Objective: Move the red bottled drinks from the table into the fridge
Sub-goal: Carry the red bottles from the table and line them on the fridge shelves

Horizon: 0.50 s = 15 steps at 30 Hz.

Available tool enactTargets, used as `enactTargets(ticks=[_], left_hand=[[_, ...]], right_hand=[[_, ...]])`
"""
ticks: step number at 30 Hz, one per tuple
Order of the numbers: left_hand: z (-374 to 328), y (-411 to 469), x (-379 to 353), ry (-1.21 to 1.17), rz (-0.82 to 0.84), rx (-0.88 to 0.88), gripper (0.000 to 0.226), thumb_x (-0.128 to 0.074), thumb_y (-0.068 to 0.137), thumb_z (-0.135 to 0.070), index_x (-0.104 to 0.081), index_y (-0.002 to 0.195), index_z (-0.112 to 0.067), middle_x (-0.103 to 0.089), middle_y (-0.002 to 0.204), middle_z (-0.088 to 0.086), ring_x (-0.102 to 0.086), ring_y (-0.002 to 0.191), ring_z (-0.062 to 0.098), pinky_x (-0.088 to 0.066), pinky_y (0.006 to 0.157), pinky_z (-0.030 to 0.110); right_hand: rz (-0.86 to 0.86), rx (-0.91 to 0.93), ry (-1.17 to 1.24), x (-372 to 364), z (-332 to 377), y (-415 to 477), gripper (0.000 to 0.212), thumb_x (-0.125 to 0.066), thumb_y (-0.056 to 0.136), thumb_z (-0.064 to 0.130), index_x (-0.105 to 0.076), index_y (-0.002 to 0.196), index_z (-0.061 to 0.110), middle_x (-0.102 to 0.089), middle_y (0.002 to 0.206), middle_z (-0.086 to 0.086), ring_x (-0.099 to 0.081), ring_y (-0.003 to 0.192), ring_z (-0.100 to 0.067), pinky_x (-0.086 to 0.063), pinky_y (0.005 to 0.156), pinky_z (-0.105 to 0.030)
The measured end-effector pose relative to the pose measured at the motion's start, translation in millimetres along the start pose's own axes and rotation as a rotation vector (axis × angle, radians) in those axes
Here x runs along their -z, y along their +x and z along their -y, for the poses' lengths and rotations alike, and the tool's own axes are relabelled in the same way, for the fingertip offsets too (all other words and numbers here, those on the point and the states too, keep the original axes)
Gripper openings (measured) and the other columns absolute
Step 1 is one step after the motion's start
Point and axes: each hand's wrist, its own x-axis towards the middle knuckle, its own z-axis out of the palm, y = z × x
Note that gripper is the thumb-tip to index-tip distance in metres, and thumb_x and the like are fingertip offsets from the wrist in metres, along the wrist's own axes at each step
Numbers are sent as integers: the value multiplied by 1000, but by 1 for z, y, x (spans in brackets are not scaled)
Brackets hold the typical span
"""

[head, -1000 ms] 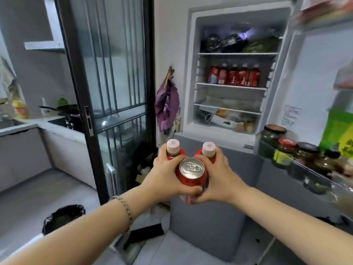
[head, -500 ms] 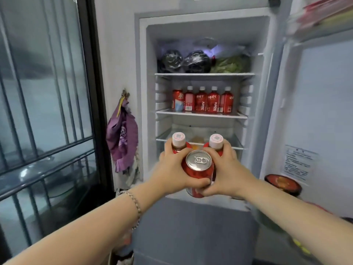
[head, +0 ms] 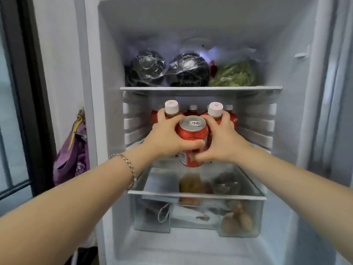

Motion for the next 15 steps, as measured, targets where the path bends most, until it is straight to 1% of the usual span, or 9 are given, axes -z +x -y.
enactTargets(ticks=[2,3,5,7,9,10,11,13,15], left_hand=[[18,31,0,-10,69,9,49,-82,58,-43,-54,98,-46,-33,98,-21,-47,100,4,-36,92,18],[26,44,0,-13,87,20,50,-81,62,-42,-56,105,-42,-35,99,-16,-47,98,3,-36,93,18],[38,66,-1,-8,90,65,51,-77,63,-49,-54,108,-43,-32,107,-6,-46,106,12,-37,101,27],[49,92,-3,-2,122,128,50,-71,64,-57,-53,109,-42,-38,106,-4,-44,111,19,-38,105,35],[55,109,-3,6,131,192,69,-64,52,-73,-54,111,-39,-51,116,-2,-46,116,21,-40,104,40],[59,113,-5,-1,122,214,77,-62,46,-79,-54,112,-40,-52,126,1,-47,119,23,-40,104,42],[64,118,-8,0,115,218,81,-61,47,-81,-52,116,-40,-45,137,5,-45,122,27,-39,104,44],[74,121,-14,49,92,226,83,-57,63,-78,-37,133,-41,-21,150,10,-39,128,36,-35,107,45],[87,122,-22,147,49,224,84,-48,74,-75,-20,144,-39,-3,155,11,-31,132,42,-31,109,47]], right_hand=[[24,-43,7,-9,-6,27,106,-63,37,65,-26,133,41,-20,127,-5,-30,125,-31,-34,109,-43],[43,-60,11,-13,-9,39,101,-69,42,63,-27,132,41,-22,124,-5,-31,124,-30,-34,109,-42],[71,-95,38,-19,-14,58,96,-73,49,62,-28,132,43,-25,121,-3,-36,123,-29,-34,108,-42],[99,-144,72,-26,-17,82,96,-72,53,65,-27,135,42,-27,120,-3,-40,123,-30,-36,108,-42],[140,-197,84,-29,-20,102,96,-71,57,66,-27,138,39,-29,124,-6,-41,124,-30,-37,107,-41],[162,-214,81,-29,-22,108,96,-72,59,65,-27,140,38,-28,131,-8,-40,126,-30,-37,107,-39],[172,-221,76,-33,-25,114,96,-72,61,64,-26,141,38,-25,139,-10,-39,128,-30,-37,108,-39],[147,-237,82,-42,-28,119,97,-72,63,64,-23,143,38,-13,149,-10,-34,133,-33,-34,109,-40],[71,-278,93,-59,-28,121,101,-71,65,63,-16,145,39,5,154,-13,-20,139,-40,-25,113,-43]])
